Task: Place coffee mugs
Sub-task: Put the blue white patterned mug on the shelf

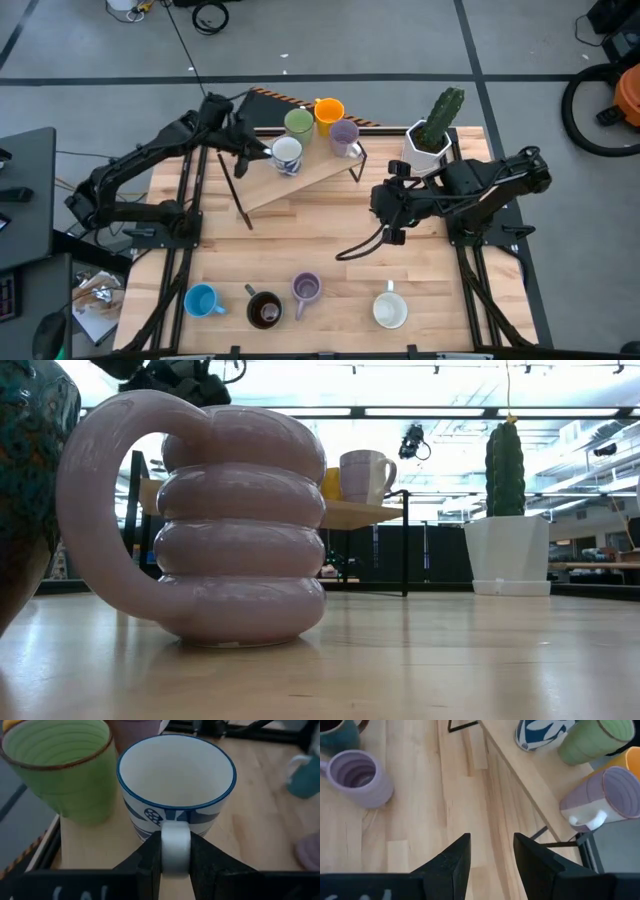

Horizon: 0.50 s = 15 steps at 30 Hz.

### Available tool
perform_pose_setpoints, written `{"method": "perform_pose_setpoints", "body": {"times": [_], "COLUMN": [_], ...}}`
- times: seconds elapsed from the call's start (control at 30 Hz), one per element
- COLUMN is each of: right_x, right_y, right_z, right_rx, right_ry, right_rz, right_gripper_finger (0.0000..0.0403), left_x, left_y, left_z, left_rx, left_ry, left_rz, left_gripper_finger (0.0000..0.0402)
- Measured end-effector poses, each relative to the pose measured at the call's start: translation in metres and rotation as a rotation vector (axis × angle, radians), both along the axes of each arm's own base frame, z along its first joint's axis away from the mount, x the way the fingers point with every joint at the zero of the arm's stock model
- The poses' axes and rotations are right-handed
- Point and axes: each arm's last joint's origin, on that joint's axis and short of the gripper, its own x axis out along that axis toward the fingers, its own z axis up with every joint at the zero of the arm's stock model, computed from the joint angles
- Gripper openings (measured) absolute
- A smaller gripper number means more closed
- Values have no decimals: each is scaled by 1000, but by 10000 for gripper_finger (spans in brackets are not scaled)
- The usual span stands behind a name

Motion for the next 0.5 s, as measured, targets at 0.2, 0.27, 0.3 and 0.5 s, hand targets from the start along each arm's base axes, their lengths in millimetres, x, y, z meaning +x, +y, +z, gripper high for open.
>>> {"method": "perform_pose_setpoints", "body": {"times": [0.2, 0.27, 0.3, 0.5], "right_x": [4, 9, 12, 37], "right_y": [-12, -16, -19, -33], "right_z": [-25, -32, -36, -65], "right_rx": [2, -6, -15, -73], "right_ry": [-62, -92, -104, -192], "right_rz": [-16, -27, -29, -8], "right_gripper_finger": [154, 153, 153, 153], "left_x": [13, 16, 19, 28], "left_y": [-22, -28, -31, -45], "left_z": [6, 8, 8, 9], "left_rx": [53, 78, 85, 98], "left_ry": [45, 54, 56, 63], "left_rz": [109, 150, 173, 268], "left_gripper_finger": [78, 78, 78, 78]}}
